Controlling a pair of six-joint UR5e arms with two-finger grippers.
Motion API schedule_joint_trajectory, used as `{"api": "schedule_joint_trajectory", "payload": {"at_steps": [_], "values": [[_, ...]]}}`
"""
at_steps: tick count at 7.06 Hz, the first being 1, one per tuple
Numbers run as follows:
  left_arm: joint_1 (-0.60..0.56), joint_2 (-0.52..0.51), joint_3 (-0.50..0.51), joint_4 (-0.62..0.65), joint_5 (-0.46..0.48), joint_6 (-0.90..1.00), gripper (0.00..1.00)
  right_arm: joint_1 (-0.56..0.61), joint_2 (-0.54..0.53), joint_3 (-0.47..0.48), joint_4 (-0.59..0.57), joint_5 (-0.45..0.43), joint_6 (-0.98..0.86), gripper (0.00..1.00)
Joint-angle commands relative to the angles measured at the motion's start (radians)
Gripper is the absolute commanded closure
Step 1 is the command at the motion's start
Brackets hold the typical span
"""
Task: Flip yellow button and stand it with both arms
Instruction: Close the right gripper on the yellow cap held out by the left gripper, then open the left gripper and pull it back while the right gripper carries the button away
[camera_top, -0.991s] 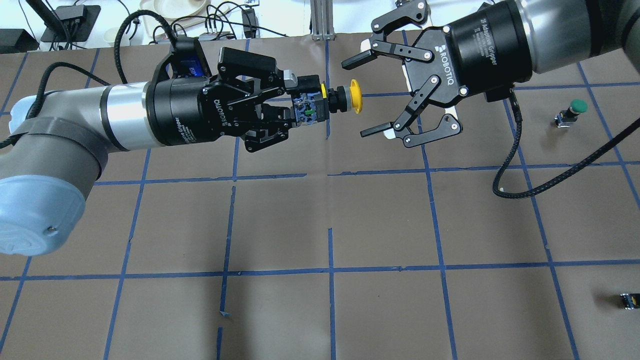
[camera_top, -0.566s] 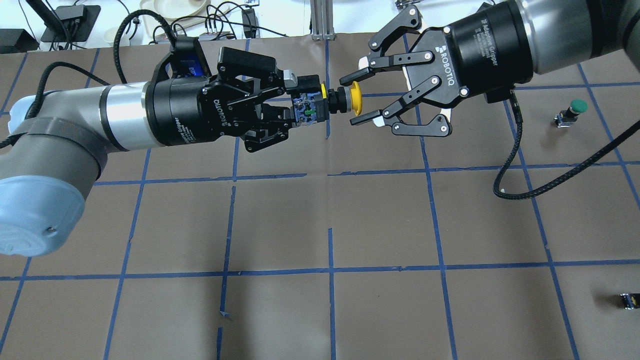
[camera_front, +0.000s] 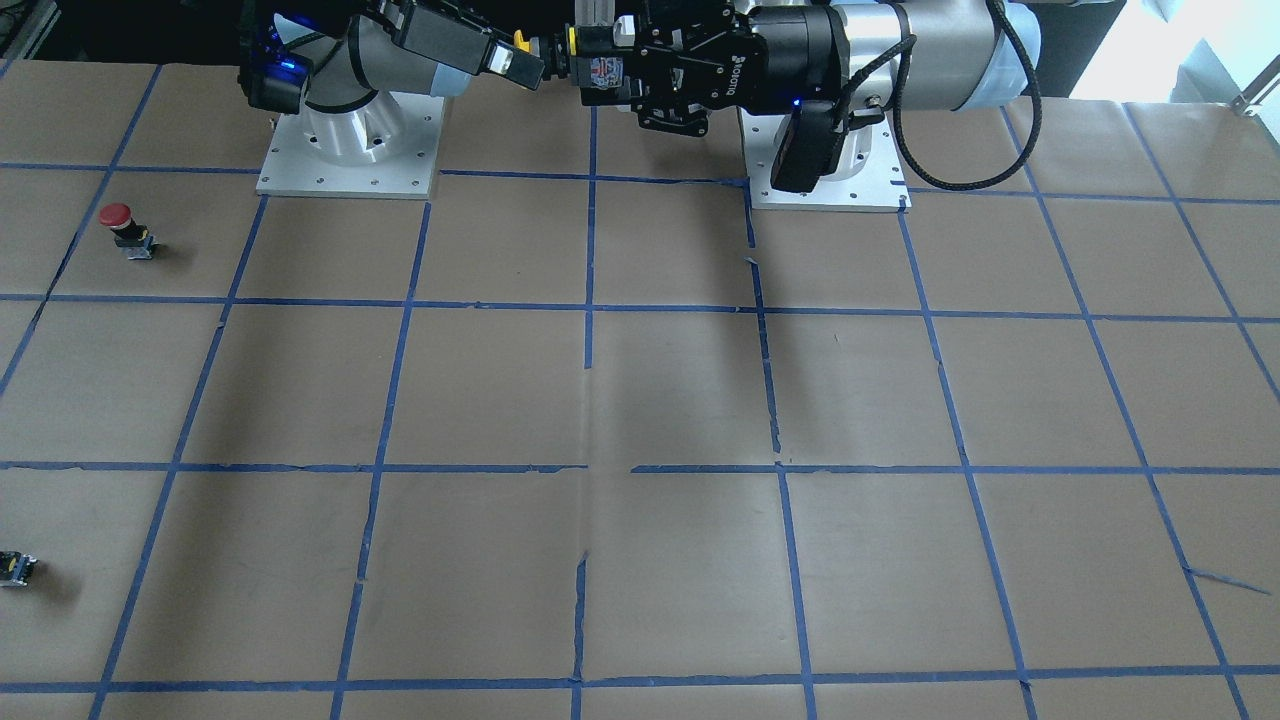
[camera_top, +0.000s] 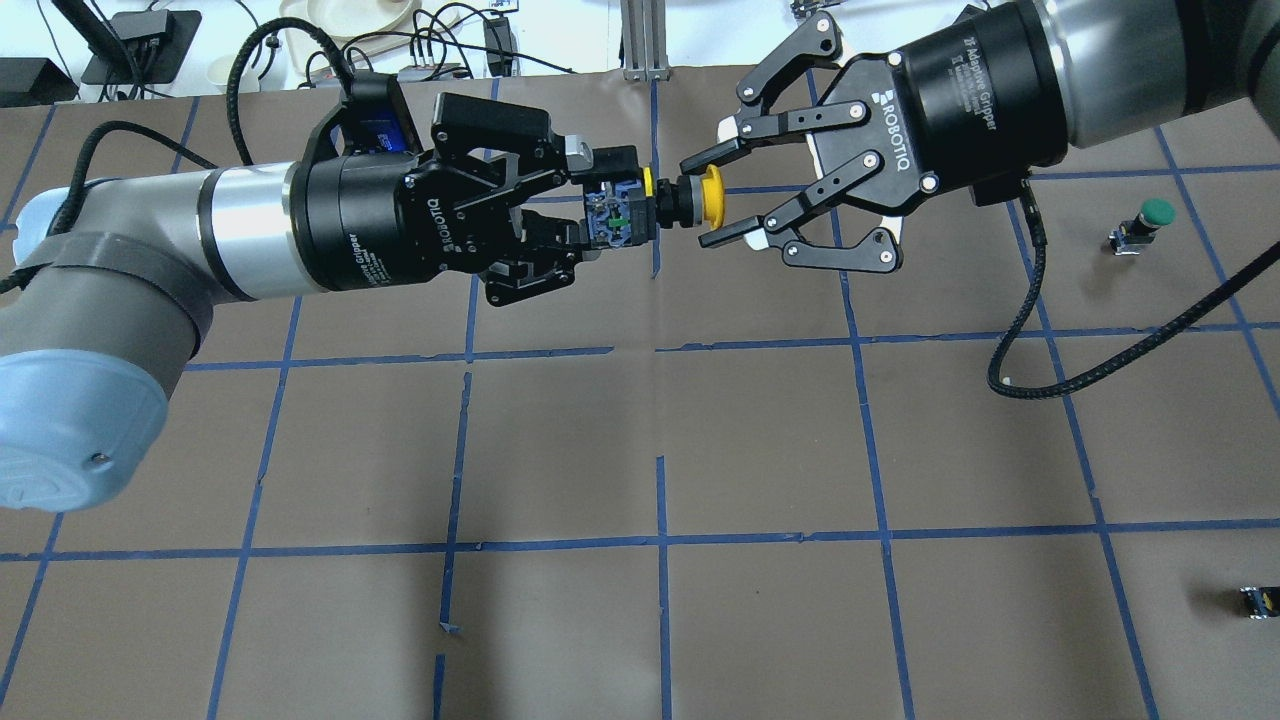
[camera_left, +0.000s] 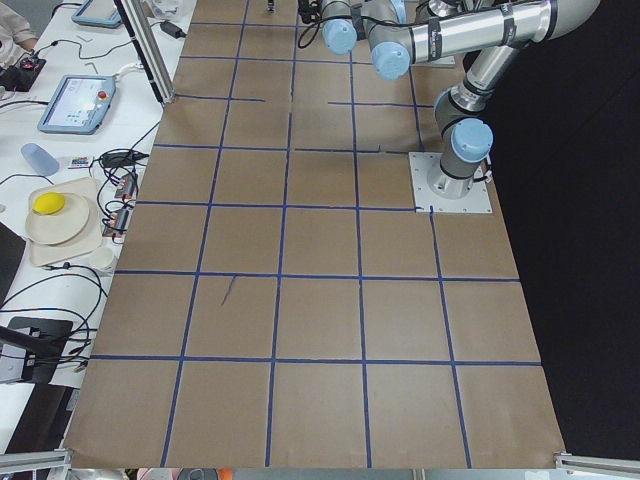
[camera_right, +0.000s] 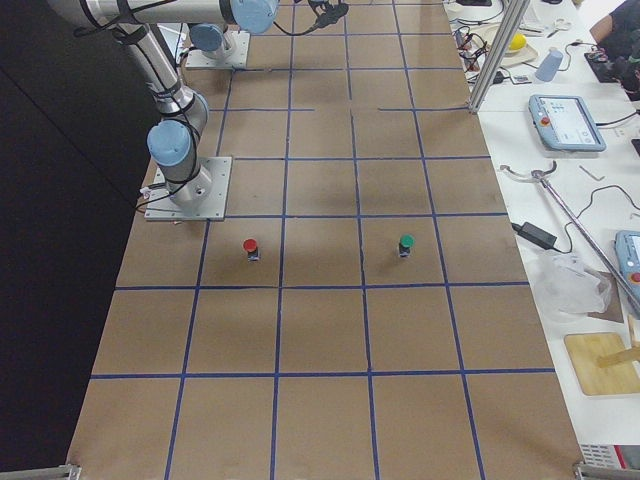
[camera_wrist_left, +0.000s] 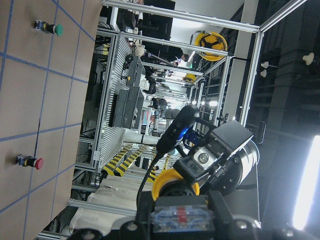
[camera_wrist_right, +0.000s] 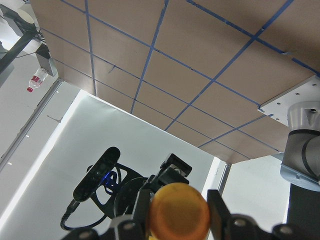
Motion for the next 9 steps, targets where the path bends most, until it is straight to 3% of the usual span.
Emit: {"api": "schedule_joint_trajectory", "payload": {"at_steps": [1, 3, 5, 7, 8, 9], "values": [[0.0, -0.003, 0.001, 0.008, 0.004, -0.011, 0.0, -0.002, 0.002, -0.005, 0.0, 0.0, 0.0, 0.76], [0.0, -0.003, 0.005, 0.011, 0.04, -0.011, 0.0, -0.02, 0.008, -0.02, -0.012, -0.035, 0.002, 0.77], [0.023, -0.001, 0.012, 0.094, 0.26, -0.046, 0.0, -0.09, 0.008, -0.034, -0.015, -0.159, -0.067, 0.77], [0.064, -0.016, 0.038, 0.18, 0.533, -0.08, 0.0, -0.183, 0.008, -0.036, -0.008, -0.268, -0.276, 0.77], [0.072, -0.026, 0.071, 0.18, 0.718, -0.08, 0.0, -0.189, 0.011, -0.033, -0.011, -0.475, -0.516, 0.78], [0.072, -0.065, 0.141, 0.174, 0.972, -0.08, 0.0, -0.212, 0.013, -0.027, -0.012, -0.603, -0.713, 0.79]]}}
